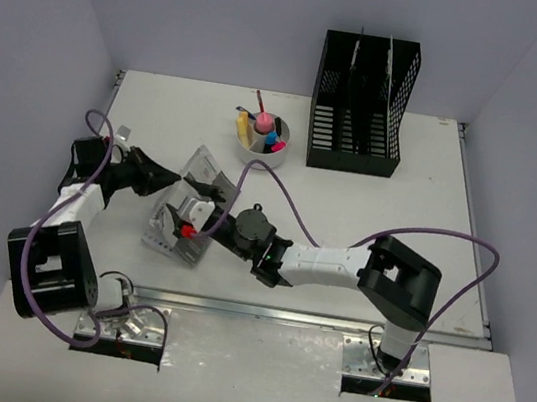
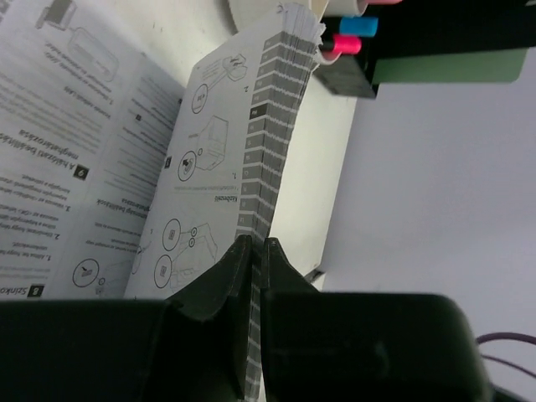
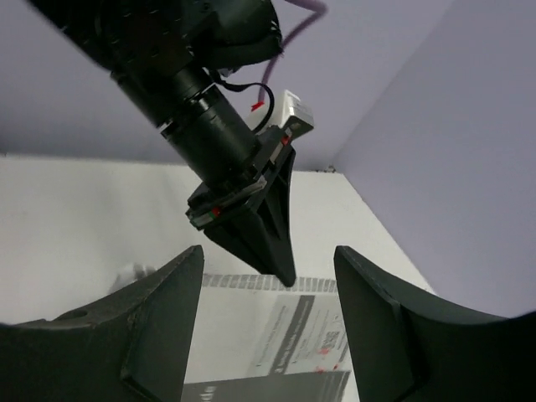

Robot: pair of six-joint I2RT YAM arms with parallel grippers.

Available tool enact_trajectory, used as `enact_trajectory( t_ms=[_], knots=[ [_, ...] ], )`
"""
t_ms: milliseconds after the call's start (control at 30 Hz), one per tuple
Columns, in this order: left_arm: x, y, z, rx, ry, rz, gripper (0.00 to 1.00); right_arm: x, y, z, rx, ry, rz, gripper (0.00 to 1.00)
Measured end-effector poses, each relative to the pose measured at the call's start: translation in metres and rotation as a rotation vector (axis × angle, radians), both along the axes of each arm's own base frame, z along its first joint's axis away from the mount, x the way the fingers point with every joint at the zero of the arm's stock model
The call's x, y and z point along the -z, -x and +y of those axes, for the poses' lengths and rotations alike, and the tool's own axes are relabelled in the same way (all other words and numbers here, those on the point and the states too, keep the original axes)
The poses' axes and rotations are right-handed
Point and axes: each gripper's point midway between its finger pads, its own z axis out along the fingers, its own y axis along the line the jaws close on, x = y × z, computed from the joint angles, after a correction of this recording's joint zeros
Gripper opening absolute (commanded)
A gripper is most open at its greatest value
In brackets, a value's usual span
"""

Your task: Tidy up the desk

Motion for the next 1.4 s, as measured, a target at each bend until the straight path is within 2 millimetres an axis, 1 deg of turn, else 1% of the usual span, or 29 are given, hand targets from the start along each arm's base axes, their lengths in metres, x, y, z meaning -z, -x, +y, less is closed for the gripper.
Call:
enact_trajectory(
  t_ms=[67, 133, 200, 267, 333, 400, 500, 600, 733, 833, 933, 967, 1033, 1067, 1100, 1200, 1267, 1300, 1367, 1400],
  knots=[
    [-0.008, -0.004, 0.003, -0.047, 0.006, -0.015, 0.0, -0.006, 0.0, 0.006, 0.064, -0.035, 0.099, 0.63],
    [-0.015, -0.009, 0.006, -0.093, 0.012, -0.032, 0.0, 0.003, 0.001, 0.011, 0.121, -0.027, 0.211, 0.62],
    [-0.023, -0.012, 0.008, -0.133, 0.026, -0.047, 0.0, 0.019, 0.003, 0.015, 0.172, 0.0, 0.32, 0.62],
    [-0.028, -0.014, 0.01, -0.167, 0.043, -0.057, 0.0, 0.043, 0.011, 0.015, 0.205, 0.049, 0.425, 0.63],
    [-0.031, -0.016, 0.011, -0.196, 0.061, -0.059, 0.0, 0.067, 0.019, 0.009, 0.234, 0.111, 0.501, 0.63],
    [-0.032, -0.017, 0.013, -0.223, 0.081, -0.056, 0.0, 0.084, 0.027, 0.003, 0.251, 0.162, 0.551, 0.63],
    [-0.03, -0.017, 0.013, -0.251, 0.115, -0.044, 0.0, 0.102, 0.035, -0.003, 0.26, 0.213, 0.587, 0.65],
    [-0.025, -0.015, 0.012, -0.266, 0.144, -0.021, 0.0, 0.11, 0.04, -0.005, 0.259, 0.234, 0.59, 0.66],
    [-0.024, -0.014, 0.011, -0.277, 0.172, -0.002, 0.0, 0.12, 0.038, 0.003, 0.252, 0.219, 0.573, 0.66],
    [-0.028, -0.016, 0.011, -0.28, 0.185, -0.01, 0.0, 0.137, 0.036, 0.009, 0.252, 0.224, 0.564, 0.65],
    [-0.03, -0.016, 0.01, -0.28, 0.197, -0.014, 0.0, 0.16, 0.032, 0.01, 0.268, 0.252, 0.562, 0.47],
    [-0.03, -0.015, 0.01, -0.277, 0.2, -0.014, 0.0, 0.168, 0.03, 0.009, 0.279, 0.264, 0.562, 0.35],
    [-0.03, -0.014, 0.008, -0.27, 0.204, -0.013, 0.0, 0.177, 0.023, 0.005, 0.305, 0.277, 0.556, 0.19],
    [-0.031, -0.013, 0.007, -0.265, 0.205, -0.015, 0.0, 0.179, 0.019, 0.003, 0.317, 0.281, 0.55, 0.13],
    [-0.032, -0.012, 0.007, -0.264, 0.207, -0.018, 0.0, 0.18, 0.016, 0.002, 0.32, 0.285, 0.548, 0.02],
    [-0.04, -0.012, 0.006, -0.25, 0.206, -0.053, 0.0, 0.179, 0.007, -0.006, 0.342, 0.291, 0.513, 0.01],
    [-0.046, -0.01, 0.003, -0.229, 0.212, -0.074, 0.0, 0.183, 0.003, -0.024, 0.359, 0.325, 0.484, 0.01],
    [-0.048, -0.009, 0.002, -0.218, 0.216, -0.079, 0.0, 0.181, 0.0, -0.031, 0.365, 0.332, 0.47, 0.01],
    [-0.049, -0.007, 0.0, -0.2, 0.223, -0.08, 0.0, 0.17, -0.005, -0.046, 0.375, 0.331, 0.44, 0.01],
    [-0.049, -0.006, -0.001, -0.194, 0.226, -0.078, 0.0, 0.159, -0.009, -0.053, 0.381, 0.315, 0.427, 0.07]
  ],
)
